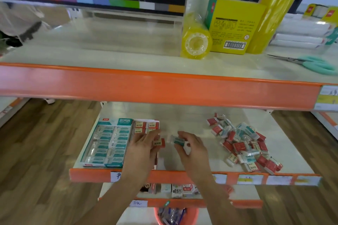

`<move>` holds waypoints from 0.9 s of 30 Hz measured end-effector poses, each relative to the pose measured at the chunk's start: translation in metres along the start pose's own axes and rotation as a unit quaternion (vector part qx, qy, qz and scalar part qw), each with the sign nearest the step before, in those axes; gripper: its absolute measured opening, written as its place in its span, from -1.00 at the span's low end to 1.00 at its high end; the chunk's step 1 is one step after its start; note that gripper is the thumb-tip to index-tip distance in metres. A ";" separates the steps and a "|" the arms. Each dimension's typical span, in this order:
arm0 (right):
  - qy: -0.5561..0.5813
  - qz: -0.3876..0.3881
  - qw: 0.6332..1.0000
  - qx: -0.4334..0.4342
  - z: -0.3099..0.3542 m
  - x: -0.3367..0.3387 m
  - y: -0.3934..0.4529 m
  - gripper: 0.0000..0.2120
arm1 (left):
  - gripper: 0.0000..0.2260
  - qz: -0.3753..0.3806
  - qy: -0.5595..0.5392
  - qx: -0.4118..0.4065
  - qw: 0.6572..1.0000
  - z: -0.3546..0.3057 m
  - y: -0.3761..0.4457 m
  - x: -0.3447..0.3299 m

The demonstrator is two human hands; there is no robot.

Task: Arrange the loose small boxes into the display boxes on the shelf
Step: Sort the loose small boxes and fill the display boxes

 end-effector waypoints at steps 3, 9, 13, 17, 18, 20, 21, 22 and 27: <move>0.013 0.017 1.000 -0.008 0.015 -0.017 0.001 -0.68 | -0.57 0.016 0.016 0.038 0.999 0.026 -0.005 0.011; 0.000 0.041 0.999 -0.009 0.038 -0.042 0.000 -0.69 | -0.56 0.039 0.059 0.078 0.994 0.056 -0.012 0.022; -0.009 0.051 0.999 -0.013 0.046 -0.049 0.000 -0.66 | -0.60 0.058 0.088 0.051 0.993 0.052 -0.008 0.017; -0.017 0.050 0.998 -0.021 0.047 -0.050 0.001 -0.65 | -0.61 0.061 0.097 0.021 0.993 0.047 -0.006 0.014; -0.020 0.052 0.998 -0.022 0.048 -0.050 0.001 -0.65 | -0.63 0.053 0.093 0.018 0.994 0.047 -0.007 0.014; -0.027 0.057 0.998 -0.025 0.048 -0.050 0.002 -0.65 | -0.70 0.042 0.086 0.017 0.995 0.049 -0.008 0.015; -0.032 0.059 0.997 -0.026 0.048 -0.051 0.002 -0.64 | -0.73 0.039 0.083 0.017 0.996 0.049 -0.008 0.015; -0.037 0.061 0.997 -0.027 0.049 -0.052 0.002 -0.64 | -0.74 0.037 0.079 0.018 0.996 0.050 -0.008 0.016; -0.059 0.074 0.995 -0.025 0.057 -0.059 0.004 -0.63 | -0.66 0.008 0.035 0.023 0.999 0.053 -0.014 0.021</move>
Point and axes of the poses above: each hand's wrist, its own y-axis towards the middle knuckle, its own x-axis out of the back of the hand, z = x × y, the point moved 8 cm from there along y, towards the middle knuckle, and after that the axes turned 6 degrees about -x, right-handed, at the moved point
